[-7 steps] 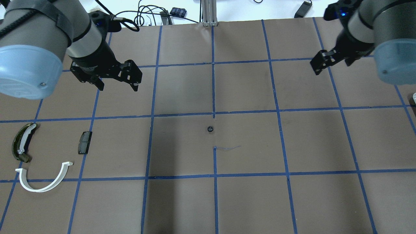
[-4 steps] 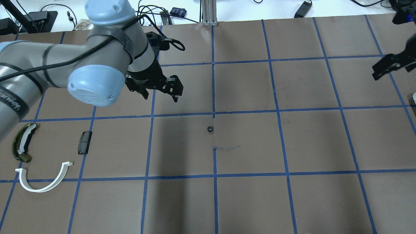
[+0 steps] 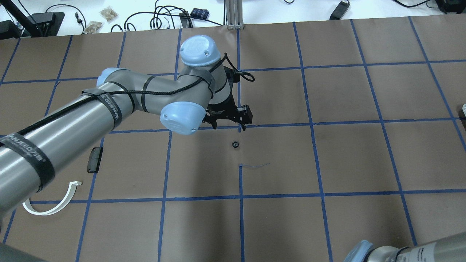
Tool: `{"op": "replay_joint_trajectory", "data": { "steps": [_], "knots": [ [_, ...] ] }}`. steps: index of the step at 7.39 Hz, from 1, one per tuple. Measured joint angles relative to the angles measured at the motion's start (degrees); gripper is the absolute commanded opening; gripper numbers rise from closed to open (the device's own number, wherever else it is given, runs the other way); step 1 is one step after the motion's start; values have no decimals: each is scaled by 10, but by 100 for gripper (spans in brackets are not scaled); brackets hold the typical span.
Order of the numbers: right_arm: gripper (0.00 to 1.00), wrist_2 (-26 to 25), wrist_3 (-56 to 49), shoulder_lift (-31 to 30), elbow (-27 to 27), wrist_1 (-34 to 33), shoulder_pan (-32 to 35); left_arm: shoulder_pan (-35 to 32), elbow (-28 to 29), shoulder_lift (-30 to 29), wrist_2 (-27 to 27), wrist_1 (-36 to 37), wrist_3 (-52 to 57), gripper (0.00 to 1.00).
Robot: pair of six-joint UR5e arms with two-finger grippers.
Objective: Place bearing gear from tray to pile
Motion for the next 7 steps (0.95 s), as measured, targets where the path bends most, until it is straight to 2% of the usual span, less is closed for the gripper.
{"op": "replay_joint_trajectory", "data": {
  "steps": [1, 2, 3, 5, 6, 7],
  "knots": [
    [100, 3, -50, 39, -3, -39, -34, -18, -1, -23, 12, 24, -43, 100],
    [100, 8, -84, 70, -8, -62, -61, -36, -3, -38, 48, 37, -71, 100],
    [100, 15, -108, 94, -16, -72, -75, -47, -10, -46, 82, 44, -85, 100],
    [96, 29, -131, 130, -38, -76, -87, -54, -24, -51, 98, 62, -90, 100],
    [80, 33, -138, 141, -45, -75, -97, -54, -27, -53, 96, 68, -89, 100],
    [70, 34, -142, 148, -50, -73, -105, -54, -28, -54, 95, 71, -90, 88]
  ]
}}
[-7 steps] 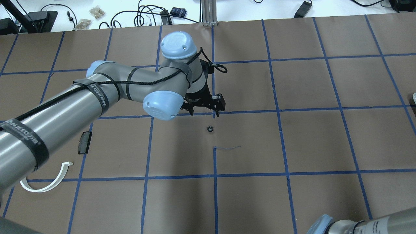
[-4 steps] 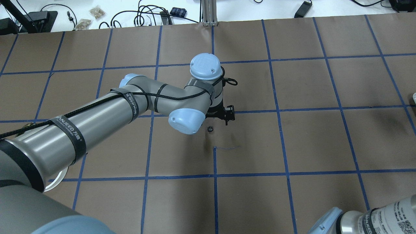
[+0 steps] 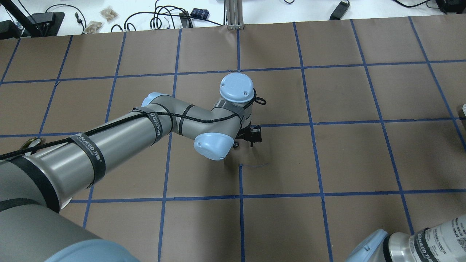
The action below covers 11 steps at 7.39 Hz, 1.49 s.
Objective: Place bearing gear from tray to pile
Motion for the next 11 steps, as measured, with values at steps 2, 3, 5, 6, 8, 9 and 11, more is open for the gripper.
{"op": "replay_joint_trajectory", "data": {
  "steps": [2, 3, 5, 6, 8, 9, 11],
  "knots": [
    [12, 0, -1, 4, -1, 3, -5, 2, -5, -1, 0, 1, -3, 53],
    [0, 0, -1, 5, 0, 4, -5, 5, -6, -2, -1, 2, -3, 10],
    [0, 0, -3, 3, -2, 5, -6, 10, -6, 0, -7, 2, -5, 1],
    [0, 0, -3, 1, -4, 7, -6, 13, -6, 2, -13, 2, -6, 0],
    [0, 0, 1, -15, -4, 15, -4, 18, -5, 5, -18, 2, -5, 0],
    [0, 8, 4, -39, -4, 39, 4, 25, -2, 10, -18, 1, -2, 0],
    [0, 42, 40, -114, -2, 129, 48, 63, -8, 39, -12, -13, 53, 0]
  ]
}}
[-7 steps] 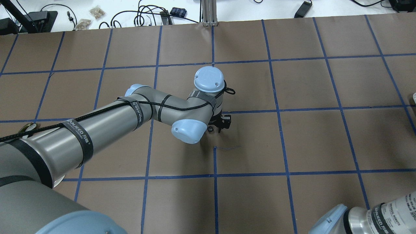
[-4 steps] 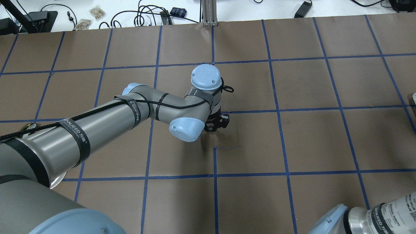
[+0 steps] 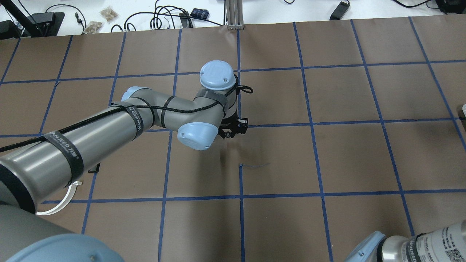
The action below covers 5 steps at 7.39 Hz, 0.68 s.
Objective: Place bearing gear from tray to pile
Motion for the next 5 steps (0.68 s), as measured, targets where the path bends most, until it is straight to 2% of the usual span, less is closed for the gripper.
{"op": "replay_joint_trajectory", "data": {
  "steps": [2, 5],
  "knots": [
    [0, 15, 73, -77, 2, 96, 77, 87, -17, 45, 32, -36, 104, 0],
    [0, 14, 335, -163, 5, 151, 260, 256, -58, 80, 53, -45, 315, 0]
  ]
}}
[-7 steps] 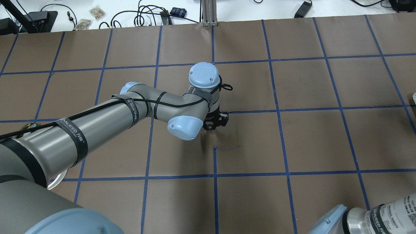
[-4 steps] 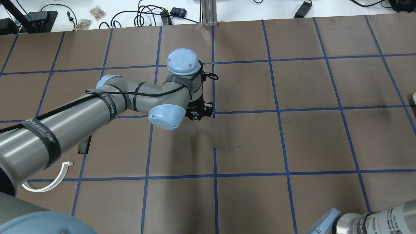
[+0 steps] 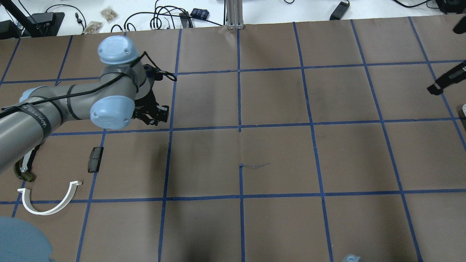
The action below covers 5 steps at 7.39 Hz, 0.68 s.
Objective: Place bearing gear from tray to pile
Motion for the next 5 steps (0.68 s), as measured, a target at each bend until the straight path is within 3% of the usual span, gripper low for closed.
{"op": "replay_joint_trajectory", "data": {
  "steps": [2, 5],
  "knots": [
    [0, -4, 229, -5, -1, -22, 148, 132, -22, 1, -33, 9, 175, 0],
    [0, -78, 522, 82, 16, -175, 366, 282, -27, -13, -55, 20, 325, 0]
  ]
}}
